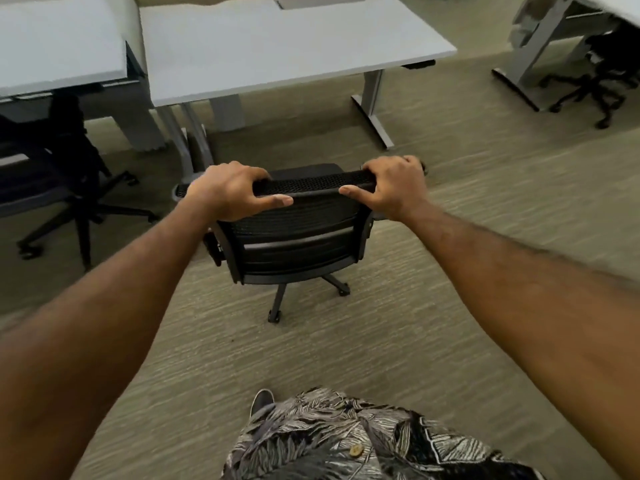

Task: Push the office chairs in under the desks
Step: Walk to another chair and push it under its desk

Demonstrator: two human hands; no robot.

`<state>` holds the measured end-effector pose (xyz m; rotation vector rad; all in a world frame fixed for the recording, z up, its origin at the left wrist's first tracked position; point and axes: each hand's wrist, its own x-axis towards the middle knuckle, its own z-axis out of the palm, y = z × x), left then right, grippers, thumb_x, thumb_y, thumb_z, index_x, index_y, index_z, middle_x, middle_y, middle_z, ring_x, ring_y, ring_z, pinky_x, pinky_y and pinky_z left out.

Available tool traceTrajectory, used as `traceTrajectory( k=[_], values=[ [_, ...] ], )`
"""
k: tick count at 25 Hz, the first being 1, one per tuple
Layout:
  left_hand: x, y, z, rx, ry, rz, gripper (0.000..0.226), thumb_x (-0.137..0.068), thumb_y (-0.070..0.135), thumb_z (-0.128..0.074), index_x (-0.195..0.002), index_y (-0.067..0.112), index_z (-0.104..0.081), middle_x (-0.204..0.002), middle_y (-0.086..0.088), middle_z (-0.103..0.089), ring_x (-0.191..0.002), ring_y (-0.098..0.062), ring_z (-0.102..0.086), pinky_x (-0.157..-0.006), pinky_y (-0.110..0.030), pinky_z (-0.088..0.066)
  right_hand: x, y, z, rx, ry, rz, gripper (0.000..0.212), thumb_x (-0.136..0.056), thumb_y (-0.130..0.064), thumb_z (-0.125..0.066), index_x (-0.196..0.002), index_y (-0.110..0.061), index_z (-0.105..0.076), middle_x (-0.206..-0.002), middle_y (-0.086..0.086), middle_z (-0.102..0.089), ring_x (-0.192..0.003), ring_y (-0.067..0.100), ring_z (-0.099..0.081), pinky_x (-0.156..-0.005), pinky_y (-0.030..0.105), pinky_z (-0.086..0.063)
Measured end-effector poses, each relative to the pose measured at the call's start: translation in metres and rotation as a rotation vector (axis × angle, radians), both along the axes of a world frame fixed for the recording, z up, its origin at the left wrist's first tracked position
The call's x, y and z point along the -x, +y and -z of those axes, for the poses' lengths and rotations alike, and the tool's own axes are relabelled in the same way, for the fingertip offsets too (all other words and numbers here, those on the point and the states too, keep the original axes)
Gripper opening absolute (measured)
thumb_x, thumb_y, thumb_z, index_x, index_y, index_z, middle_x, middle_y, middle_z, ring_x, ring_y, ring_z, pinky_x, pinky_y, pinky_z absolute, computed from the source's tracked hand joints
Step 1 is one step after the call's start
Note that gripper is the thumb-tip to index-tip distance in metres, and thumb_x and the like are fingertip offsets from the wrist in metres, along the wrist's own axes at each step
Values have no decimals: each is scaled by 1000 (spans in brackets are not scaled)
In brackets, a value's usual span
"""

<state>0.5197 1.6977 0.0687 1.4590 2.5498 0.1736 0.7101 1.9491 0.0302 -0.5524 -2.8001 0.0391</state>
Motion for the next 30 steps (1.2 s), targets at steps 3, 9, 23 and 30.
traceTrajectory(
  k=[3, 9, 23, 30],
  values=[
    [12, 11, -4, 16, -35, -19, 108, -58, 108, -28, -122, 28, -63, -92, 4, -62, -83, -21, -61, -73, -39, -50, 13, 3, 3, -40, 81, 17, 92, -76, -98, -22, -86, -19, -68, -83, 2, -68, -80, 26, -63, -83, 41, -39],
    [53, 41, -4, 42, -11, -17, 107, -59, 107, -28, -120, 26, -64, -94, 2, -64, -85, -23, -61, -77, -42, -53, 38, 24, 0, -67, 126, 33, 90, -82, -92, -24, -87, -15, -71, -80, 4, -70, -77, 27, -64, -82, 41, -42],
    [119, 135, 1, 34, -17, -7, 111, -52, 111, -27, -120, 32, -65, -101, 3, -69, -93, -23, -63, -83, -43, -54, 97, 109, -3, -37, 92, 151, 60, -94, -60, -30, -96, -16, -72, -90, 8, -72, -86, 31, -64, -82, 41, -41],
    [147, 209, 7, 54, 30, -133, 122, -47, 113, -26, -122, 26, -68, -113, -3, -73, -105, -26, -64, -76, -37, -44, 135, 191, -11, -42, -7, 65, 93, -81, -94, -17, -93, -20, -71, -85, 3, -69, -83, 26, -63, -84, 43, -43]
  ],
)
